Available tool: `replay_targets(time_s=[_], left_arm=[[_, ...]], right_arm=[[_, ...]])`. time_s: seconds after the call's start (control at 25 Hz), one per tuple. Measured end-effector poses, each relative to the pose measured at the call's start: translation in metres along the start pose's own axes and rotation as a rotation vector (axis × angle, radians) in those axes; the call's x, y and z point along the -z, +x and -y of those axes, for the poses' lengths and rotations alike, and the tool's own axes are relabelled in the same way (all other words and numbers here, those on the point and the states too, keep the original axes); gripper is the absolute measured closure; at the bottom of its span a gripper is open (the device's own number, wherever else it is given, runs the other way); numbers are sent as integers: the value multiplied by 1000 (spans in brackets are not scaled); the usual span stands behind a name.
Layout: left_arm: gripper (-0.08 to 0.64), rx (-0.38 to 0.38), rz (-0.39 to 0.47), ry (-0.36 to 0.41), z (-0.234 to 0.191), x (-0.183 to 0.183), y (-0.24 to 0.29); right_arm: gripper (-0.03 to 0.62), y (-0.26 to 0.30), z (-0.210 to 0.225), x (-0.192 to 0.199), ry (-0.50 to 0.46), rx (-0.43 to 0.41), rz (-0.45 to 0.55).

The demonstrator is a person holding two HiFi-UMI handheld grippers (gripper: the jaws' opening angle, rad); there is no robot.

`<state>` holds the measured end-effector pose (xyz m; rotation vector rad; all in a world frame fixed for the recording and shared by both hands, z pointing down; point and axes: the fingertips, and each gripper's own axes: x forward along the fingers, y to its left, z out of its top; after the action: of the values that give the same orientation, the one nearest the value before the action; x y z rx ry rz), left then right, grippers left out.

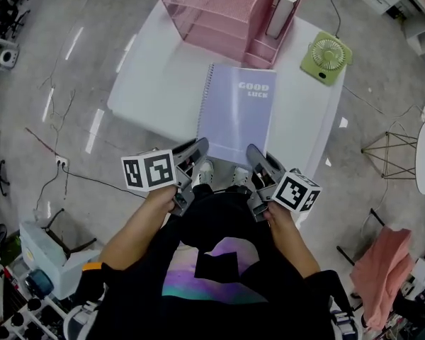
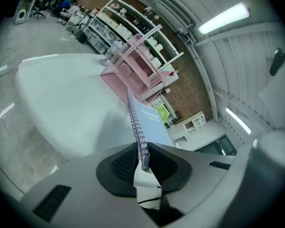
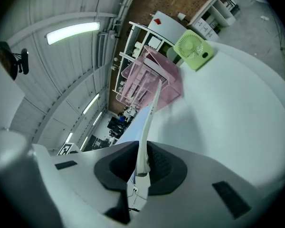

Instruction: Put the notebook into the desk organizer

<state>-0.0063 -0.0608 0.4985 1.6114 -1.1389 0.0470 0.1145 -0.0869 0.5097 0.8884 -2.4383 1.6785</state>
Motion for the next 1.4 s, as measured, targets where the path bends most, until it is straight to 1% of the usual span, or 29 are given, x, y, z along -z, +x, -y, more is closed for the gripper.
replay_targets(time_s=[0.28, 0.4, 0.48, 0.6, 0.76, 0.92, 1.04, 1.2, 1.4], left_arm=[[499, -29, 115, 100, 43, -15, -17], [495, -31, 180, 131, 58, -24, -24], [495, -35, 218, 155, 63, -31, -27], [492, -41, 250, 200, 65, -49, -36], [491, -27, 270, 273, 62, -95, -48], [488, -10, 269, 361, 49, -150, -64], [488, -11, 256, 439, 38, -196, -71], [485, -13, 239, 530, 33, -256, -74], [485, -15, 238, 621, 39, -321, -59]], right_arm=[[543, -27, -42, -40, -149, -44, 47], [544, -33, -61, -55, -247, -70, 68], [545, -32, -72, -64, -328, -72, 79], [545, -23, -93, -74, -409, -68, 99], [545, 2, -126, -94, -461, -48, 140], [545, 44, -157, -111, -475, -4, 194], [545, 79, -181, -125, -505, 56, 236], [543, 120, -208, -155, -529, 153, 292], [544, 158, -220, -201, -526, 257, 353]])
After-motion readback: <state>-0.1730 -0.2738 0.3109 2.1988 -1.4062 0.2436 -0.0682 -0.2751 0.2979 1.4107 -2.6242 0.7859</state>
